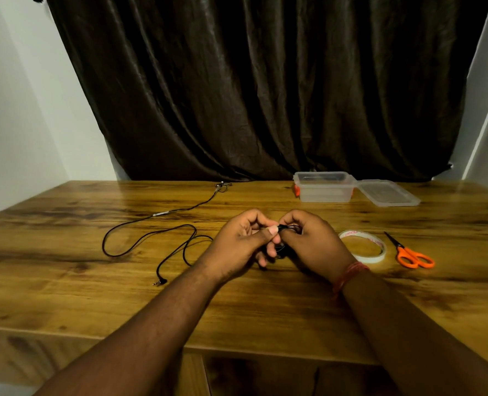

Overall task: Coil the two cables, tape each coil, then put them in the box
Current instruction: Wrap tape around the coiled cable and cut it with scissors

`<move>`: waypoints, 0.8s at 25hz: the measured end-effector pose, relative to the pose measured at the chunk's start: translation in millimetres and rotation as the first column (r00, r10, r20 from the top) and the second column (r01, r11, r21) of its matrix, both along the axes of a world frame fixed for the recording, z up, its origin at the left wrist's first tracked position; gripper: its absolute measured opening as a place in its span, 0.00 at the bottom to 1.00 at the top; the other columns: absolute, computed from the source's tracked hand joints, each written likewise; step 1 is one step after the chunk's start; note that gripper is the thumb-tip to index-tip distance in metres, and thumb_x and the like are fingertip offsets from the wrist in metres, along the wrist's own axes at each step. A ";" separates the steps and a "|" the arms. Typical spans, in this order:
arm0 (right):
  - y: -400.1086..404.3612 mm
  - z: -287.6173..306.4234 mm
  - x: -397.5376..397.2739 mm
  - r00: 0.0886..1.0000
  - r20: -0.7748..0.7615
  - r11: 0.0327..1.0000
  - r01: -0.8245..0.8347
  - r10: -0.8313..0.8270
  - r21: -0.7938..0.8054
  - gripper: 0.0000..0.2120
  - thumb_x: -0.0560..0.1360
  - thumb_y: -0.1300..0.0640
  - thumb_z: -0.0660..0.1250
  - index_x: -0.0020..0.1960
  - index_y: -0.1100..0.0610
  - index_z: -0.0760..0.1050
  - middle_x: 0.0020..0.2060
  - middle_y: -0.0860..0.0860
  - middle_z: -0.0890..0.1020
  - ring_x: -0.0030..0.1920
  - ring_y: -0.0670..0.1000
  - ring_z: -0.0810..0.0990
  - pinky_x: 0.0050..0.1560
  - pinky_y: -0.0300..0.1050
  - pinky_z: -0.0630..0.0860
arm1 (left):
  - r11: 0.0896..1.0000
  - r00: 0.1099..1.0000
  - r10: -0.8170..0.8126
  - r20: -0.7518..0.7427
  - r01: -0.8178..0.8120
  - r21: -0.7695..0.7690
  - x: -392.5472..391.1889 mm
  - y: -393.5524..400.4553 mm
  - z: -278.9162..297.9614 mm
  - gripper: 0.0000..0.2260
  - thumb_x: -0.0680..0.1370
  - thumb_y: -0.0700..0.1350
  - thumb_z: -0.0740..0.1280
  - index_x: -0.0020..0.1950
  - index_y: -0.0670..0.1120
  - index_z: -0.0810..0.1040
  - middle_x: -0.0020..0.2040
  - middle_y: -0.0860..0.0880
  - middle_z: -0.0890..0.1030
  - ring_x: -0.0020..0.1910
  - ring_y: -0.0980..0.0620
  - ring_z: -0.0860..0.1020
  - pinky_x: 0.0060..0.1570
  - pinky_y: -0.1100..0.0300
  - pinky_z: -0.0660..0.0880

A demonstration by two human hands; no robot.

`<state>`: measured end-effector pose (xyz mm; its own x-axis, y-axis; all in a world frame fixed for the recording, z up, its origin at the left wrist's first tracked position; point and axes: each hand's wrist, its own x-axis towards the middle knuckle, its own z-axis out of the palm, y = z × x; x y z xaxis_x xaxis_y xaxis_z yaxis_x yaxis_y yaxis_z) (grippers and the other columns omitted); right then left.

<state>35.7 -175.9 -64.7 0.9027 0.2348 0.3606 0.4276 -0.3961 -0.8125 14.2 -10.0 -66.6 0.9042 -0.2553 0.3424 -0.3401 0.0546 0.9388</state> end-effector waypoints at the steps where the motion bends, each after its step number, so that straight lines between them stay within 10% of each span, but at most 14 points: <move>1: -0.6 0.0 1.6 0.997 -0.062 0.998 -0.050 0.053 0.042 0.03 0.74 0.61 0.67 0.43 0.54 0.78 0.37 0.53 0.84 0.40 0.51 0.83 0.46 0.49 0.80 | 1.000 1.000 0.007 0.012 -0.007 0.016 0.4 0.5 -1.0 0.02 0.80 0.35 0.64 0.50 0.40 0.74 0.38 0.47 0.81 0.30 0.53 0.78 0.23 0.63 0.73; 3: -2.2 3.5 1.4 0.958 -0.200 0.955 -0.149 0.204 0.257 0.03 0.73 0.66 0.66 0.44 0.63 0.78 0.38 0.62 0.84 0.41 0.61 0.82 0.47 0.57 0.78 | 0.998 0.999 0.024 0.029 -0.026 0.054 0.3 1.6 -2.7 0.02 0.80 0.36 0.65 0.49 0.41 0.75 0.38 0.47 0.81 0.29 0.54 0.77 0.24 0.62 0.72; 6: -5.7 9.6 -0.6 0.919 -0.270 0.888 -0.148 0.286 0.435 0.06 0.76 0.67 0.62 0.45 0.63 0.79 0.36 0.59 0.81 0.38 0.54 0.80 0.38 0.44 0.74 | 0.991 0.998 0.038 0.046 -0.044 0.126 0.5 3.0 -4.5 0.03 0.80 0.38 0.65 0.47 0.43 0.77 0.37 0.47 0.81 0.28 0.53 0.75 0.25 0.59 0.71; 20: 1.6 6.7 -4.2 0.964 -0.214 0.932 -0.075 0.159 0.354 0.07 0.80 0.63 0.62 0.44 0.59 0.76 0.31 0.53 0.80 0.32 0.49 0.78 0.35 0.45 0.76 | 0.987 0.997 0.047 0.055 -0.055 0.153 -1.7 -1.7 -4.5 0.02 0.82 0.37 0.62 0.50 0.39 0.71 0.35 0.49 0.82 0.25 0.55 0.73 0.29 0.56 0.70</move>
<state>31.4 -174.3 -58.0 0.9446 0.2453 0.2179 0.2339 -0.0376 -0.9715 12.5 -11.7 -71.1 0.8999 -0.2621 0.3486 -0.3863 -0.1080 0.9160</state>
